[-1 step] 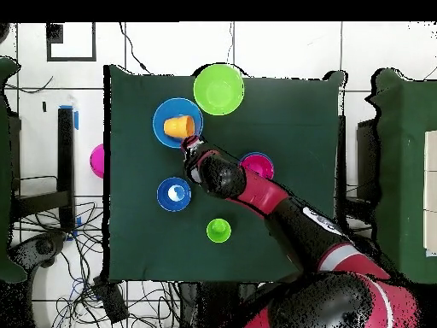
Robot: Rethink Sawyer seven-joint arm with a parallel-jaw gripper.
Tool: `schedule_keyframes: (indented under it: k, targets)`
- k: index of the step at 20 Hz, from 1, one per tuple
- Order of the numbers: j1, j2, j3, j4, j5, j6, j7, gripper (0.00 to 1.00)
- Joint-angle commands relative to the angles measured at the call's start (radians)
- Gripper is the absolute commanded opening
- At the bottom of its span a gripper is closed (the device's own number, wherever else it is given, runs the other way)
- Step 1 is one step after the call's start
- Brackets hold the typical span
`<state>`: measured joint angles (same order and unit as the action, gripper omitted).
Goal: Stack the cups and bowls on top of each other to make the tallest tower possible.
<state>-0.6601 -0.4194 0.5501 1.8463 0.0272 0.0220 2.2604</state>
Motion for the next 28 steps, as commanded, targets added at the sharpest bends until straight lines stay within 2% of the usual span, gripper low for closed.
schedule_keyframes:
  k: [1, 6, 12, 21, 28]
  targets:
    - [0.018, -0.042, -0.009, 0.046, -0.009, -0.057, 0.145, 0.0]
    - [-0.001, -0.065, -0.019, 0.057, -0.006, -0.019, 0.129, 0.0]
    - [-0.014, -0.149, -0.059, 0.115, -0.005, 0.027, 0.125, 0.0]
    - [-0.12, -0.239, -0.089, 0.142, -0.065, 0.192, -0.021, 0.0]
    - [-0.18, -0.264, -0.065, 0.157, -0.108, 0.266, -0.057, 0.0]
